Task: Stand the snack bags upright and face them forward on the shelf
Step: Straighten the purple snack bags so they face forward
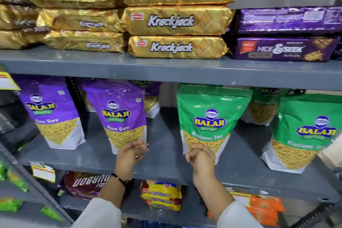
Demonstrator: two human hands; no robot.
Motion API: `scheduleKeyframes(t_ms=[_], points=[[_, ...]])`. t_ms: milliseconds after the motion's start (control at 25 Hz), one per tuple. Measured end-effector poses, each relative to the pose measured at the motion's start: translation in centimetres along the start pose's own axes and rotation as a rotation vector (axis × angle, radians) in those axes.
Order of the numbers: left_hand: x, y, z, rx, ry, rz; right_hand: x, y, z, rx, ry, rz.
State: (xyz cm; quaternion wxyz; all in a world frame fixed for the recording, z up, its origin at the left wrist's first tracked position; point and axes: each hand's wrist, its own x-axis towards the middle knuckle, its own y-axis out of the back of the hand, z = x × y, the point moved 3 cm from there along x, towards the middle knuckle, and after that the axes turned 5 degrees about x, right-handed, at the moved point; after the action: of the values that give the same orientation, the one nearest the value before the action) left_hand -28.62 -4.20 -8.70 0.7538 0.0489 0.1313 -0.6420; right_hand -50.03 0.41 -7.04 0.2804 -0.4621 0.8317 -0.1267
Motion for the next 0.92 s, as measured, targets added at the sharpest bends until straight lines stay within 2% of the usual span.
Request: scheduleKeyframes(t_ms=[120, 240, 480, 600, 920], points=[[1.4, 7.3, 0.7, -0.088, -0.003, 0.151, -0.4, -3.8, 1.7, -0.074, -0.065, -0.117], [4.4, 13.0, 1.3, -0.112, -0.007, 0.171, 0.3, -7.0, 4.8, -0.111, -0.098, -0.157], [8.7, 14.1, 3.9, 0.053, -0.033, -0.190, 1.0, -11.4, 11.1, -0.128, -0.099, -0.033], [9.4, 13.0, 3.7, 0.100, -0.014, -0.337, 0.0, -12.8, 12.0, -0.227, -0.131, -0.046], [9.7, 12.2, 2.6, 0.114, 0.048, -0.398, -1.5, -13.3, 10.7, -0.333, -0.100, -0.062]])
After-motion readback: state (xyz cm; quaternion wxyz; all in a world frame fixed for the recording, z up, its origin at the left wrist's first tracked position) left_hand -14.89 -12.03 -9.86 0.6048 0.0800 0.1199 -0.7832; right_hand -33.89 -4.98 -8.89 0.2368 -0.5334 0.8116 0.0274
